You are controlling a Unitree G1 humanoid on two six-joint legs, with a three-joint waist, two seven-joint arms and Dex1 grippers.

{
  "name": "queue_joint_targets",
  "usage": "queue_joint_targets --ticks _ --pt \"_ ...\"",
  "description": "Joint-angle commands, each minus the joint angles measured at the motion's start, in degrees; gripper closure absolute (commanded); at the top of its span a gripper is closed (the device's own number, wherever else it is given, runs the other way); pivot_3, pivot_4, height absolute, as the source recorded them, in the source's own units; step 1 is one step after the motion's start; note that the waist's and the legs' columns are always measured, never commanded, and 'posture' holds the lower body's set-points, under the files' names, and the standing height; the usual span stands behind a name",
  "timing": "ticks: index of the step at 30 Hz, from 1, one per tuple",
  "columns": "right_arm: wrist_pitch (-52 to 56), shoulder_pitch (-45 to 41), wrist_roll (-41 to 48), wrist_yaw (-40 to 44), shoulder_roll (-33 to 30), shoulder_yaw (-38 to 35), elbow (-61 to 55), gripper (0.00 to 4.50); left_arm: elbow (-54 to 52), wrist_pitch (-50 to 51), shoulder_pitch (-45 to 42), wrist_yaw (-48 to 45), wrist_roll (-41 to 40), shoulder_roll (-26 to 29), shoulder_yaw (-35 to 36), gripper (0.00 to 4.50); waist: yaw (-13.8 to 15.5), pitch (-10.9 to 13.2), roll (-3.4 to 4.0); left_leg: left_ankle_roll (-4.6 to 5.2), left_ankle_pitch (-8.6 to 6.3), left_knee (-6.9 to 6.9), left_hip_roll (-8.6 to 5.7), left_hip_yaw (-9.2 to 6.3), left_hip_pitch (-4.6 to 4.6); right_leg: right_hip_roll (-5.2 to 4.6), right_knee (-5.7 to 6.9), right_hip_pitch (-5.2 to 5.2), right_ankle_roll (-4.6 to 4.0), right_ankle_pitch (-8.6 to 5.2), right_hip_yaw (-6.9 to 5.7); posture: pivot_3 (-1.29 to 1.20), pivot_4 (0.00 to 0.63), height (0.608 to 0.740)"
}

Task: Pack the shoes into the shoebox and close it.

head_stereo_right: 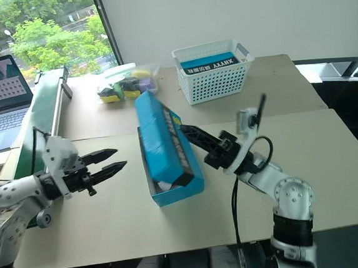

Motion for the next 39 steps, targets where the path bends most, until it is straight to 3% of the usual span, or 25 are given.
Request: queue_joint_targets --ticks 1,5,8,12,18,24,28,32,36,39 --pt "-1.06 -5.68 -7.35 2.69 -2.81 7.33 -0.35 4.45 -5.64 0.46 6.33 -0.28 -2.16 0.85 6.48 2.26 -0.04 -0.01 -0.01 0.01 -0.01 -0.02 0.00 0.00 0.02 0.00 0.00 -0.02 -0.01 0.00 0.02 0.00 0.150 0.733" --pt "-4.68 -14.35 -21.03 1.49 -0.89 18.64 4.67 4.45 -7.62 0.20 10.57 -0.15 -2.34 0.96 8.51 2.26 0.61 -0.01 -0.03 0.01 -0.01 0.05 -0.05 -0.06 -0.04 -0.04 0.01 0.01 -0.04 -0.01 -0.08 0.00 0.150 0.733" --pt "-8.04 -19.60 -28.36 -0.17 4.28 22.62 14.62 4.45 -7.90 0.13 11.07 0.39 -2.29 0.85 8.63 2.26 0.41 -0.02 -0.06 0.01 -0.01 0.10 -0.04 -0.01 0.01 -0.04 0.00 0.02 -0.01 0.02 -0.02 0.00 0.150 0.733" --pt "-14.64 -22.75 -40.04 2.93 6.12 29.86 25.22 4.45 -8.20 0.15 10.99 1.14 -2.16 0.57 8.00 2.26 0.83 -0.05 -0.10 0.00 -0.01 0.08 -0.05 -0.04 -0.02 -0.05 0.00 0.01 -0.04 0.05 -0.05 0.00 0.150 0.733" --pt "-18.00 -24.19 -48.34 8.60 8.23 33.99 37.27 4.45 -9.04 0.26 10.90 2.56 -2.33 0.27 7.48 2.26 1.12 -0.06 -0.13 -0.11 -0.08 0.08 -0.07 -0.03 -0.07 -0.11 0.00 -0.05 -0.03 0.07 -0.05 0.00 0.150 0.733" --pt "-16.52 -21.90 -51.73 12.04 9.11 35.23 36.34 4.45 -9.50 0.39 10.90 3.83 -2.48 0.01 7.40 2.26 1.18 -0.09 -0.17 -0.11 -0.08 0.09 -0.07 -0.04 0.07 -0.11 0.03 0.08 -0.05 0.08 -0.05 0.00 0.150 0.733" --pt "-16.19 -20.92 -52.74 10.98 10.38 33.72 34.85 4.45 -8.58 -0.09 9.87 6.19 -1.89 -1.60 6.59 2.26 1.19 -0.10 -0.18 -0.13 -0.10 0.07 -0.07 -0.04 0.07 -0.10 0.03 0.07 -0.05 0.08 -0.05 0.00 0.150 0.733" --pt "-16.78 -22.85 -49.91 4.83 11.64 22.49 32.60 4.45 -7.71 0.75 8.69 12.30 -0.67 -5.34 6.14 2.26 1.24 -0.11 -0.20 -0.16 -0.11 0.09 -0.07 -0.06 0.05 -0.10 0.08 0.04 -0.05 0.09 -0.05 0.00 0.150 0.733" --pt "-17.62 -23.59 -50.20 -0.70 7.56 13.37 29.57 4.45 -8.65 0.10 8.88 20.87 0.19 -12.65 6.77 2.26 1.67 -0.11 -0.21 -0.15 -0.11 0.15 -0.11 -0.10 -0.04 -0.15 0.06 0.02 0.01 0.16 -0.06 0.00 0.150 0.733" --pt "-17.37 -21.41 -52.72 -2.59 1.96 10.94 27.11 4.45 -8.26 -1.79 9.13 30.06 5.41 -19.59 5.57 2.26 2.00 -0.14 -0.26 -0.16 -0.11 0.20 -0.19 -0.13 -0.12 -0.26 -0.01 0.04 0.08 0.20 -0.12 0.00 0.150 0.733"
